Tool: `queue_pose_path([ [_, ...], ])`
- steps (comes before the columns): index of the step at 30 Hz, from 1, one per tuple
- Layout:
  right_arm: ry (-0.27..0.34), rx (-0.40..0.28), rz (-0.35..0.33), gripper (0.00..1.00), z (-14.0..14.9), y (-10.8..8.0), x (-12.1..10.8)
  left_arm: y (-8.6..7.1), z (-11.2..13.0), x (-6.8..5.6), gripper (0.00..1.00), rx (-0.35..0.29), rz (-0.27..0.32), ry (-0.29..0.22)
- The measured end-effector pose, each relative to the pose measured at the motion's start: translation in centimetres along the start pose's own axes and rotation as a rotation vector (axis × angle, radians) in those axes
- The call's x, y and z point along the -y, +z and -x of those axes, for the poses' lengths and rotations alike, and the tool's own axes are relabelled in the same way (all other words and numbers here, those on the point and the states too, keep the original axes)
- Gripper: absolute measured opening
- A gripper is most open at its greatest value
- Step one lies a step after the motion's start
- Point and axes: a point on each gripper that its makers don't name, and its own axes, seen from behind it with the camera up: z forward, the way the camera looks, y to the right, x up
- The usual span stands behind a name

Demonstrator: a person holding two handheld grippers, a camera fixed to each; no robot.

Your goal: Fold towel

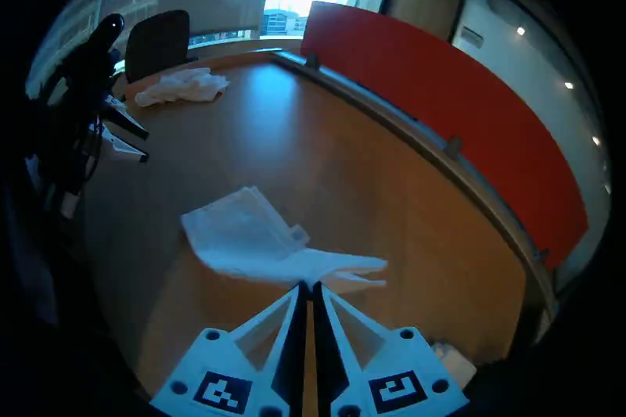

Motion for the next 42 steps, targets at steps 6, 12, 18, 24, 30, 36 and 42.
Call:
queue_pose_path([
  [6, -0.02, -0.009, -0.016, 0.05, -0.7, 0.6, 0.7, -0.2, 0.0, 0.0, 0.97, -0.002, -0.001, 0.0],
  [12, -0.037, -0.026, -0.056, 0.05, -2.0, 1.7, 2.4, -0.3, 0.0, 0.1, 0.97, -0.003, -0.005, -0.002],
  [18, -0.054, -0.042, -0.106, 0.05, -3.6, 3.2, 4.5, -0.6, 0.0, 0.5, 0.97, -0.009, -0.01, -0.01],
  [24, -0.066, -0.05, -0.158, 0.05, -4.8, 4.6, 6.8, -0.9, 0.1, 1.1, 0.97, -0.012, -0.019, -0.023],
  [30, -0.081, -0.05, -0.209, 0.05, -5.5, 5.8, 8.9, -1.4, 0.4, 2.3, 0.97, -0.014, -0.038, -0.036],
  [36, -0.093, -0.047, -0.263, 0.05, -6.0, 6.8, 11.0, -1.8, 1.0, 3.7, 0.97, -0.013, -0.06, -0.059],
  [42, -0.087, -0.036, -0.294, 0.11, -6.0, 7.9, 12.2, -2.1, 1.5, 4.8, 0.97, -0.009, -0.077, -0.076],
])
